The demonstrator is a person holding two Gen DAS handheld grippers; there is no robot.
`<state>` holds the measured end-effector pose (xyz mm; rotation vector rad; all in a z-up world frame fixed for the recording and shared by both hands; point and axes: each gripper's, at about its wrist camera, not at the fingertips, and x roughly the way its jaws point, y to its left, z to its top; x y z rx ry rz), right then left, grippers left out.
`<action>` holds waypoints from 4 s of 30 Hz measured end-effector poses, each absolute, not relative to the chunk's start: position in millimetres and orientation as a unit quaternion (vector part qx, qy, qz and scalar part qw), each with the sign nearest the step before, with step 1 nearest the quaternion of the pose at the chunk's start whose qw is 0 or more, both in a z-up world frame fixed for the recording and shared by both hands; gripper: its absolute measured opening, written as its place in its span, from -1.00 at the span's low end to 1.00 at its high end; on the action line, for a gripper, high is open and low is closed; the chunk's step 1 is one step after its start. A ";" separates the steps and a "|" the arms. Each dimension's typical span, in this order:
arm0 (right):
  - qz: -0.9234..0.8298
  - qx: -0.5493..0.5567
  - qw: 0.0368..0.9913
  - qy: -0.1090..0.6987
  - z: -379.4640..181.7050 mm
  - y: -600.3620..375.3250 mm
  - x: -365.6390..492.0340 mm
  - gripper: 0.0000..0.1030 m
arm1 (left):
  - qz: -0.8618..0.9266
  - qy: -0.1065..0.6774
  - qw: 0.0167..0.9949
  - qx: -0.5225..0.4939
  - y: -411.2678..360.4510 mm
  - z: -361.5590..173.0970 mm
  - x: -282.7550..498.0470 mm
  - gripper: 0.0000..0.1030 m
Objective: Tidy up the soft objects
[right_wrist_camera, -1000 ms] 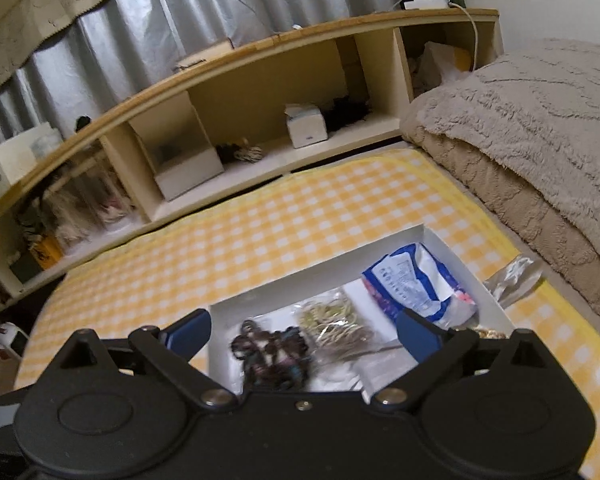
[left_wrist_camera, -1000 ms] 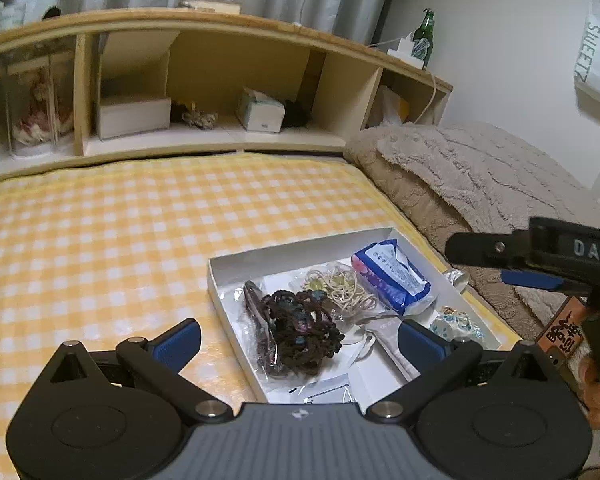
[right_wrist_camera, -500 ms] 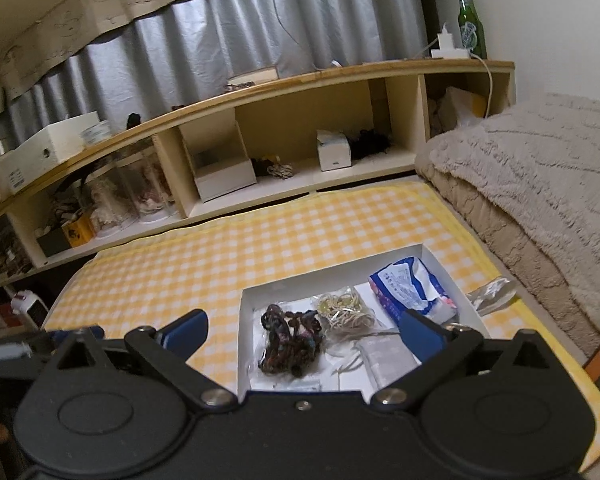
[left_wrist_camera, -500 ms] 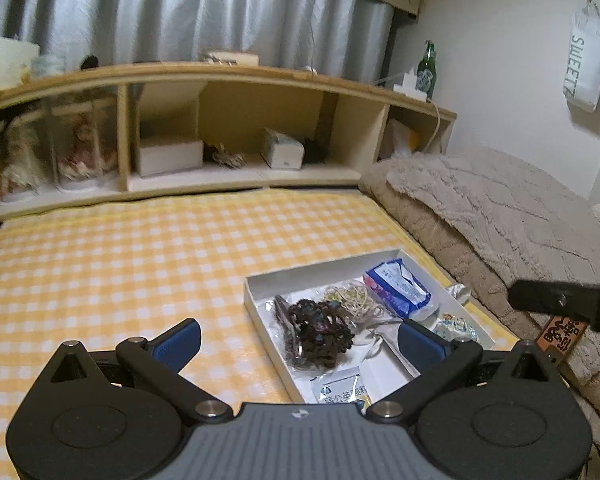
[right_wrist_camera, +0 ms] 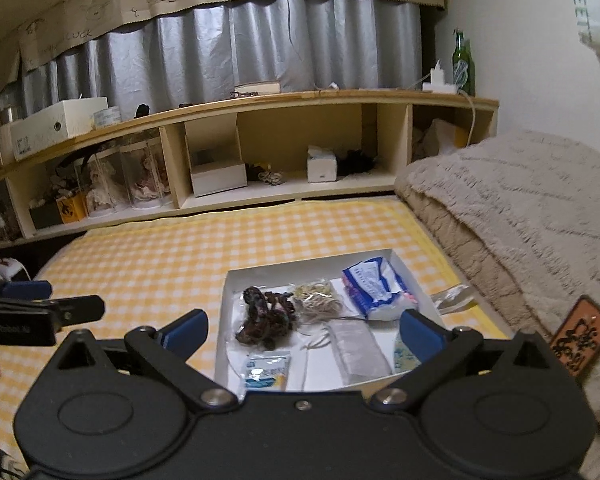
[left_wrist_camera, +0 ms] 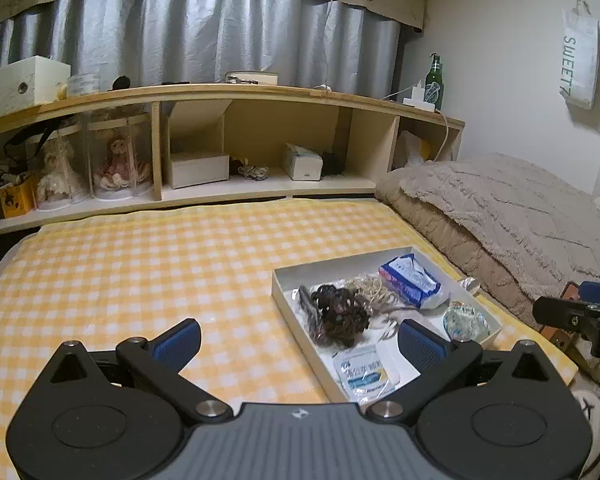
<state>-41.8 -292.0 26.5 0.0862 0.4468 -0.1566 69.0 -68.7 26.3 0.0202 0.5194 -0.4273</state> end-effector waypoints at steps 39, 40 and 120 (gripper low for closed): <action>-0.125 -0.008 0.971 0.203 -14.3 -265.8 -65.6 1.00 | -0.162 0.239 0.957 0.030 -50.6 -8.1 37.3 1.00; -0.126 -0.008 0.971 0.203 -14.5 -265.5 -65.6 1.00 | -0.162 0.240 0.957 0.030 -50.5 -8.1 37.2 1.00; -0.121 0.000 0.971 0.205 -15.9 -267.0 -65.3 1.00 | -0.163 0.240 0.957 0.030 -48.9 -8.2 37.3 1.00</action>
